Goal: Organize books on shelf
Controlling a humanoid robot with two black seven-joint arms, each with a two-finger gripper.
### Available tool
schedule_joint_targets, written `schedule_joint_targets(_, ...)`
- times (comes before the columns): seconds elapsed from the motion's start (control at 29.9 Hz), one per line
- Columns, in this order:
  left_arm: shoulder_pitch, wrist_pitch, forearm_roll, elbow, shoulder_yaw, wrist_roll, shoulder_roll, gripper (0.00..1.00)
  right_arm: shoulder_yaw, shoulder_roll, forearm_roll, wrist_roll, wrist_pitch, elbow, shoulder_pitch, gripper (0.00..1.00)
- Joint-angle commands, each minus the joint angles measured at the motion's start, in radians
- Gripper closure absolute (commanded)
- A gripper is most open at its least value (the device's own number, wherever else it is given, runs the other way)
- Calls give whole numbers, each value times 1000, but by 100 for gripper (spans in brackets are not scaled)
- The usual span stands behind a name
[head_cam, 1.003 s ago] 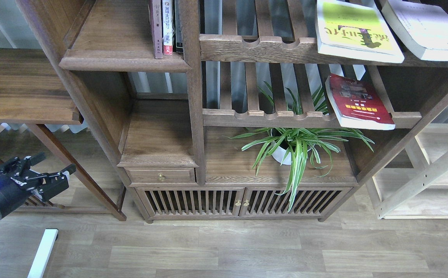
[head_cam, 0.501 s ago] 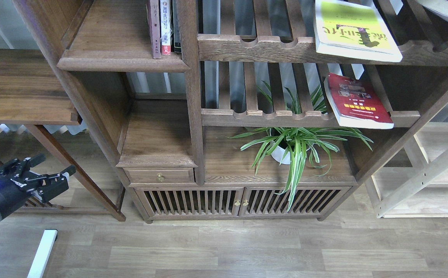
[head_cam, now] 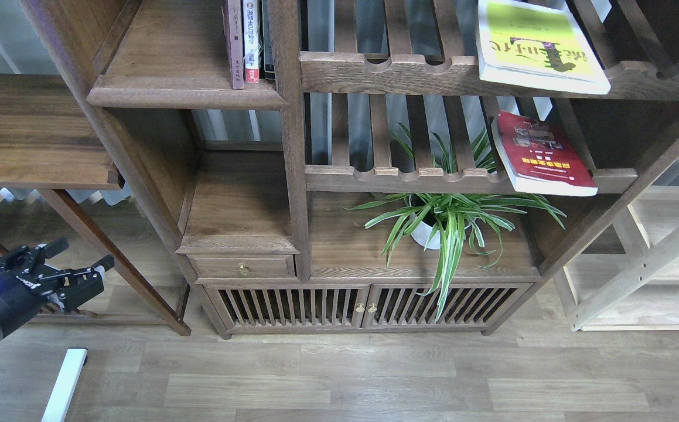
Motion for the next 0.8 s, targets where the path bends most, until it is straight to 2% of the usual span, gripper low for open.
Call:
schedule_joint_targets(0.0, 2, 3, 0, 0, 0, 0, -2, 0, -9, -66, 20, 0, 72, 0, -1, 100)
schedule_joint_targets(0.07, 1, 5, 0, 0, 0, 0, -9, 0, -11, -102, 43, 0, 118, 0, -3, 100)
schedule_joint_targets(0.37, 1, 11, 0, 0, 1, 0, -21, 0, -68, -102, 83, 0, 236, -3, -1, 100)
schedule_joint_targets(0.77, 12, 9, 9, 25, 7, -2, -64, 0, -247, -102, 85, 0, 253, -25, 2, 100)
